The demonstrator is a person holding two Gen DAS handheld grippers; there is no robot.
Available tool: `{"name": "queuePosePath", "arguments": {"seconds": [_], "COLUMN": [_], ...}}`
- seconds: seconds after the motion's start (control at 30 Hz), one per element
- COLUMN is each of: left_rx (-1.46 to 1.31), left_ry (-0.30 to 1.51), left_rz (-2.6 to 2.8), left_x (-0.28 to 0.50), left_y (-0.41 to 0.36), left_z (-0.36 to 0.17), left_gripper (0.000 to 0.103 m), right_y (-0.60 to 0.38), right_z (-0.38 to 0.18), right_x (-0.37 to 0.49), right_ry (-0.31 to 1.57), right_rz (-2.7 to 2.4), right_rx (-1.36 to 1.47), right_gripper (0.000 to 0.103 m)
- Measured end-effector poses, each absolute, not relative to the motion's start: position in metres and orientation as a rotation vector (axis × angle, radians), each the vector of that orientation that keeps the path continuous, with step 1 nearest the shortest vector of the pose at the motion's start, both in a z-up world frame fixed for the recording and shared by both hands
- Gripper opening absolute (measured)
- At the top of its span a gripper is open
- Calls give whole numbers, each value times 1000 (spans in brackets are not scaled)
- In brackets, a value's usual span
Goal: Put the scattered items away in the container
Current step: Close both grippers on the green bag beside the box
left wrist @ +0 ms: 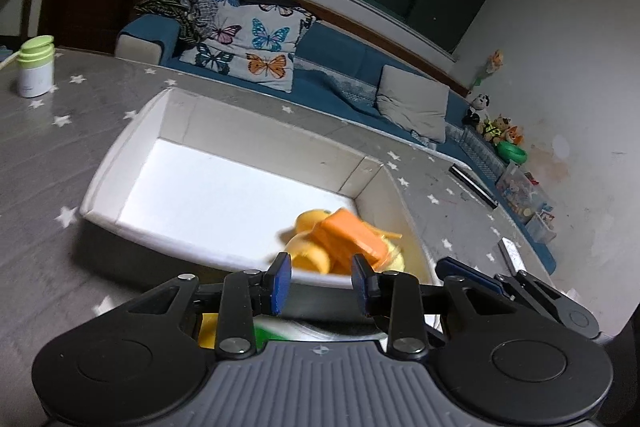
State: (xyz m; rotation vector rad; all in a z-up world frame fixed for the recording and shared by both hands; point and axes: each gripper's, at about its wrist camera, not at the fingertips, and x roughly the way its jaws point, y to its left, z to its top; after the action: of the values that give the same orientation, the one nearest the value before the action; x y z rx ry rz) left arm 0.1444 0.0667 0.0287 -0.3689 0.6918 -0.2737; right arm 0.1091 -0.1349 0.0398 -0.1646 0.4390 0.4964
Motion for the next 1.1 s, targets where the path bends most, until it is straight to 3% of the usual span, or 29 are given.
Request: {"name": "queuePosePath", "arguments": {"seconds": [0.3, 1.1], "left_rx": [-378, -396], "left_ry": [753, 835], "left_rz": [-248, -258], "left_x": [119, 115], "left_y": [79, 78], "left_z": [8, -16], "left_gripper": [35, 35], "right_y": [-117, -96], "right_z": [17, -11], "right_x": [82, 75], "right_ry": [516, 599], "right_rz": [559, 604], "right_rx": [-176, -218], "right_gripper": [81, 83]}}
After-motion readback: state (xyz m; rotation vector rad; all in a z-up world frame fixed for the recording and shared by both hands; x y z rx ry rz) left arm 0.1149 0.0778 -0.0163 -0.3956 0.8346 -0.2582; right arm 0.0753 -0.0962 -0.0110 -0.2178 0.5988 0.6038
